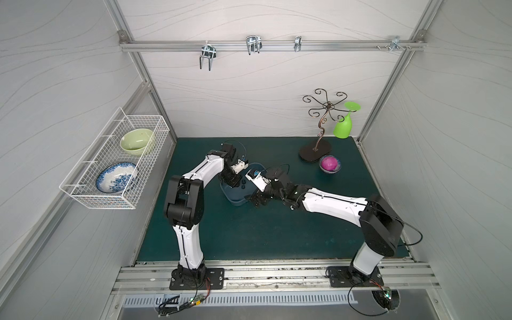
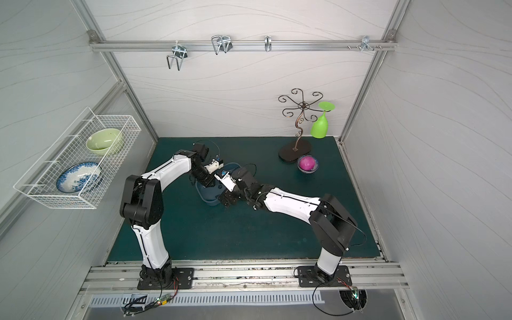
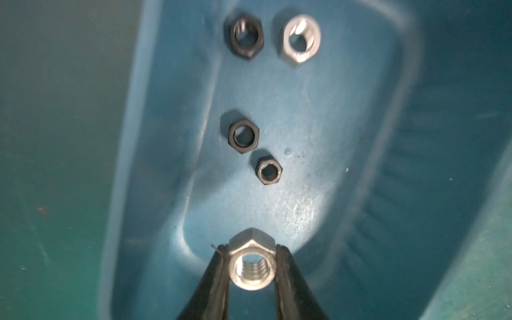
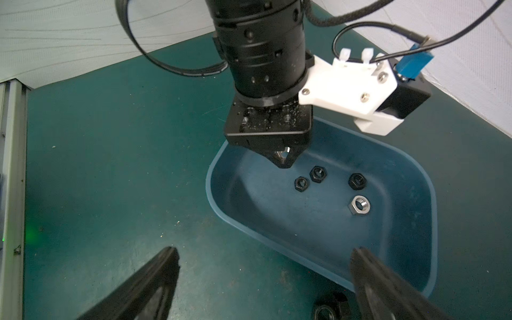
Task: Put the nuts on the desktop into the storage box
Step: Place the nut in the storage box.
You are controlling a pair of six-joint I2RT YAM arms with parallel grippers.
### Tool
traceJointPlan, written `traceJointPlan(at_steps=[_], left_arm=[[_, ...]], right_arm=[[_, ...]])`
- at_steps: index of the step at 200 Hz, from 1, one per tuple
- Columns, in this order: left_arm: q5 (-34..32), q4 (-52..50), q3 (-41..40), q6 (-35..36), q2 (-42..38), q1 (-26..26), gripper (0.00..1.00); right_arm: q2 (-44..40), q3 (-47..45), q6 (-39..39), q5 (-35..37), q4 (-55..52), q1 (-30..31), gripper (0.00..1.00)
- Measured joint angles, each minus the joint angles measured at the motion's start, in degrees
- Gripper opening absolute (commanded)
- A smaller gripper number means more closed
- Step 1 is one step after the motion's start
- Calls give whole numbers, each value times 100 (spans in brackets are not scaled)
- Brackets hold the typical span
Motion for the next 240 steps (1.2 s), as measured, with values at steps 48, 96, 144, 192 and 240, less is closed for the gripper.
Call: traceJointPlan(at_steps=[48, 96, 144, 192, 240], left_arm=[[-122, 409, -254, -76, 35, 0, 25], [-146, 706, -332, -188, 212, 0, 27], [-157, 793, -334, -243, 317, 0, 29], [-181, 804, -334, -249, 415, 0, 35], [-184, 804, -332, -262, 413, 0, 43]], right_arm=[[173, 0, 72, -17, 105, 42, 99], [326, 0, 83, -13, 101, 129, 99], [328, 83, 79, -9, 55, 144, 99], [328, 96, 63, 13, 22, 144, 99], [328, 96, 33, 57, -33, 144, 99]])
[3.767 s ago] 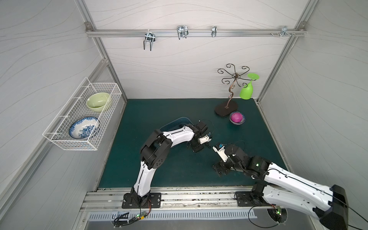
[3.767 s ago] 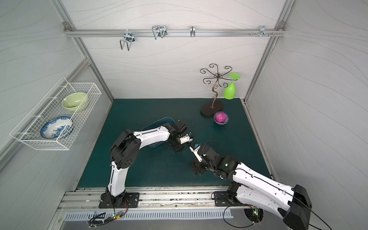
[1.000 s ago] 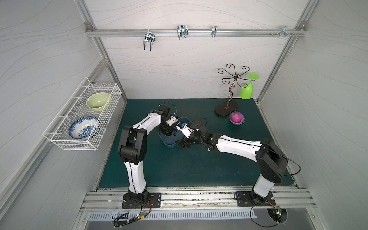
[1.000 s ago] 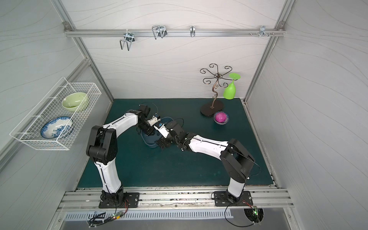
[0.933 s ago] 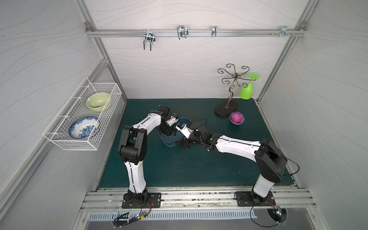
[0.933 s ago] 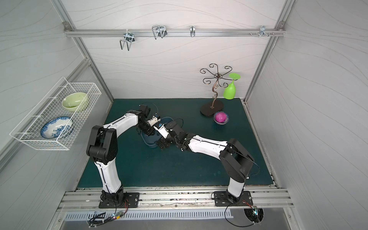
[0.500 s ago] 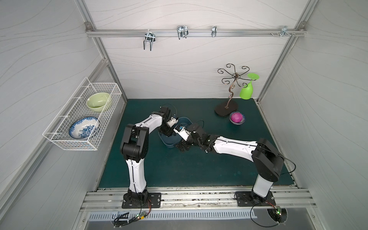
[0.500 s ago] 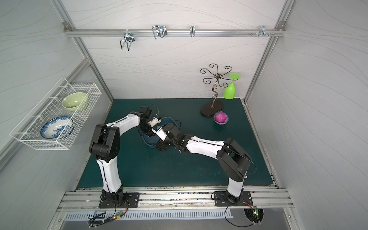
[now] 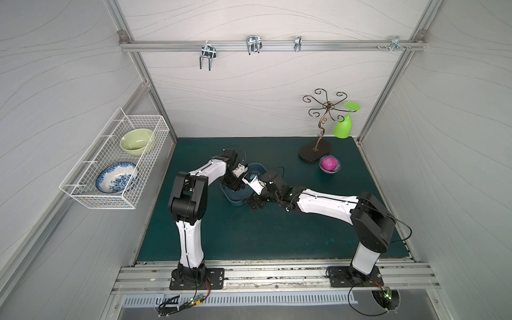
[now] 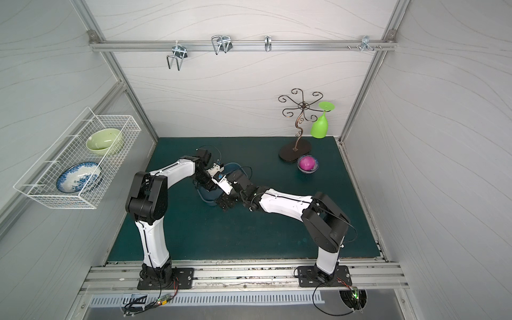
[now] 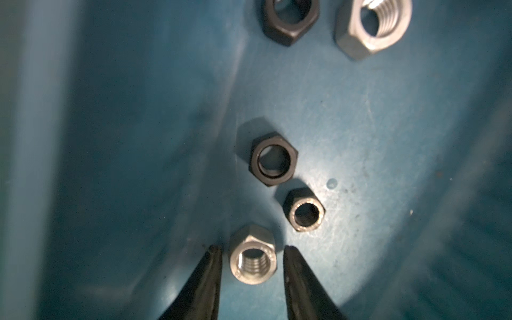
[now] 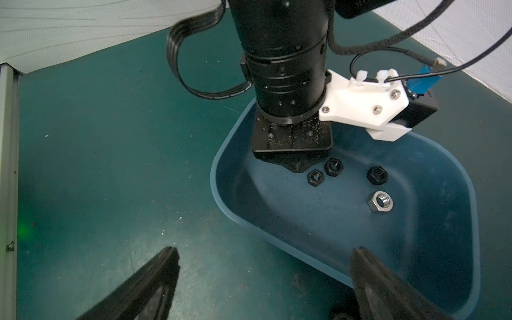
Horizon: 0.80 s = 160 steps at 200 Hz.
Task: Put the nuts on the desktop into the storage box
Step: Place the nut in the storage box.
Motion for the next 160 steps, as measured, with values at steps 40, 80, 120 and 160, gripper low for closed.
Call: traceJointPlan(at_steps=[40, 80, 120, 160], left_arm=[[-9, -15, 0, 2, -68, 0, 44], [0, -195, 9, 17, -455, 0, 49], [289, -507, 35, 22, -1283, 0, 53], [861, -957, 470, -39, -2009, 0, 59]], right_arm=[[-2, 0, -11, 13, -50, 0, 99], [-50, 11, -24, 17, -216, 22, 99], [-452, 96, -170, 15, -573, 107, 99], [-1204, 116, -442, 15, -909, 160, 99]])
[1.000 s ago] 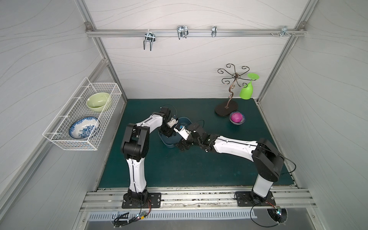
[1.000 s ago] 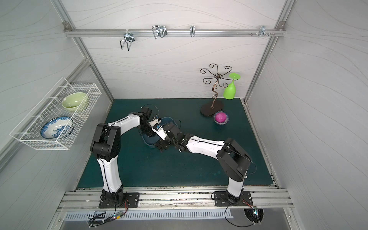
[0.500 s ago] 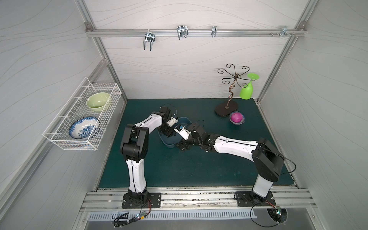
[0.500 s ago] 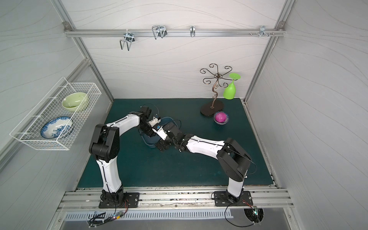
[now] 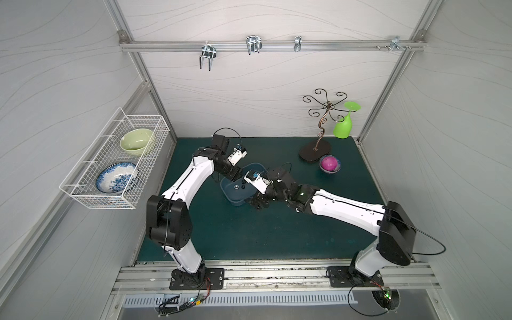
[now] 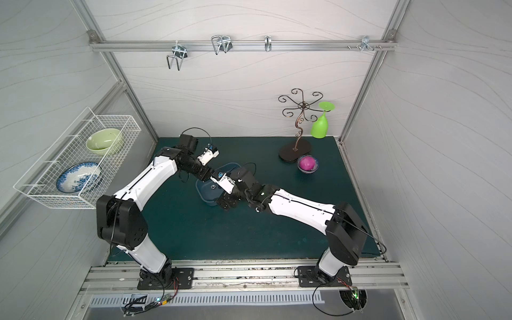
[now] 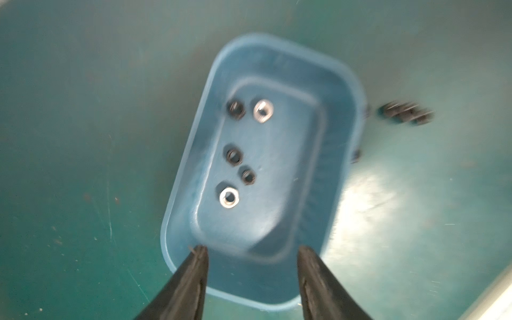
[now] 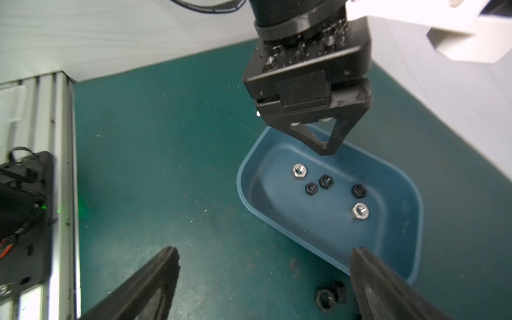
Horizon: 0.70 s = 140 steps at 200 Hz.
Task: Put the nuts on the desktop into the storage box
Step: Place the nut in the storage box, then pick up the nut from the center of the board.
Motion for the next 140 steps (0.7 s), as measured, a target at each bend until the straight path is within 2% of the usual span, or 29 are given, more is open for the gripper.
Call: traceJointPlan(at_steps=[76, 98, 112, 140], left_arm=[[984, -675, 391, -282, -627, 0, 78], [1283, -695, 317, -374, -813, 0, 82], [1537, -595, 66, -382, -999, 0, 98], [2022, -610, -433, -376, -1172, -90, 98]], right_arm=[[-1351, -125, -35, 160, -990, 13, 99], [-1650, -269, 525, 446, -1397, 11, 99], [-1797, -317, 1045, 651, -1740, -35, 99], [-1904, -332, 1888, 866, -2402, -323, 99]])
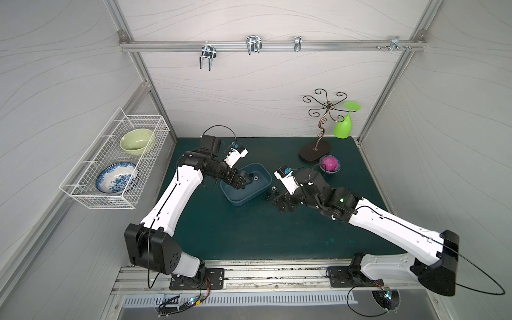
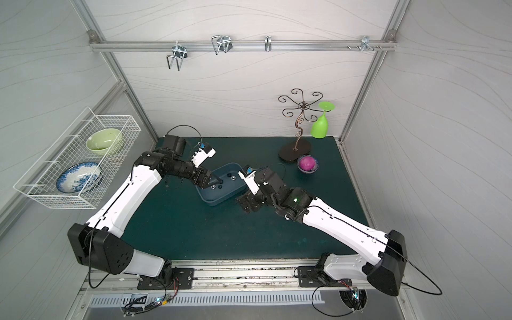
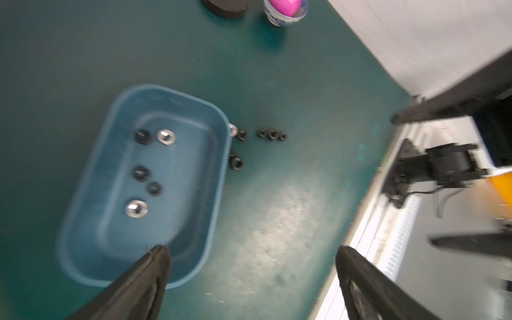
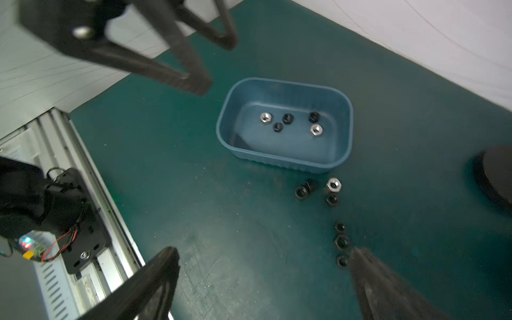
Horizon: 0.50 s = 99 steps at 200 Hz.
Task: Put the nuts on the desktop into the storage box
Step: Pick up the nut from the center of the board.
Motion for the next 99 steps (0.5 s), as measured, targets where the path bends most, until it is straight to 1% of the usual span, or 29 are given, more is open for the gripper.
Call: traceJointPlan(at_steps=[24, 47, 68, 99], left_arm=[[212, -39, -225, 236, 2, -356, 98], [498, -33, -509, 503, 2, -640, 99], [748, -39, -831, 863, 2, -734, 98], [883, -24, -1351, 1427, 0, -857, 99]], right_arm=[[35, 0, 553, 28, -492, -317, 99], [214, 11, 874, -11, -852, -557, 99], [385, 11, 1117, -17, -1054, -708, 99], [483, 9, 1364, -190, -1097, -960, 99]])
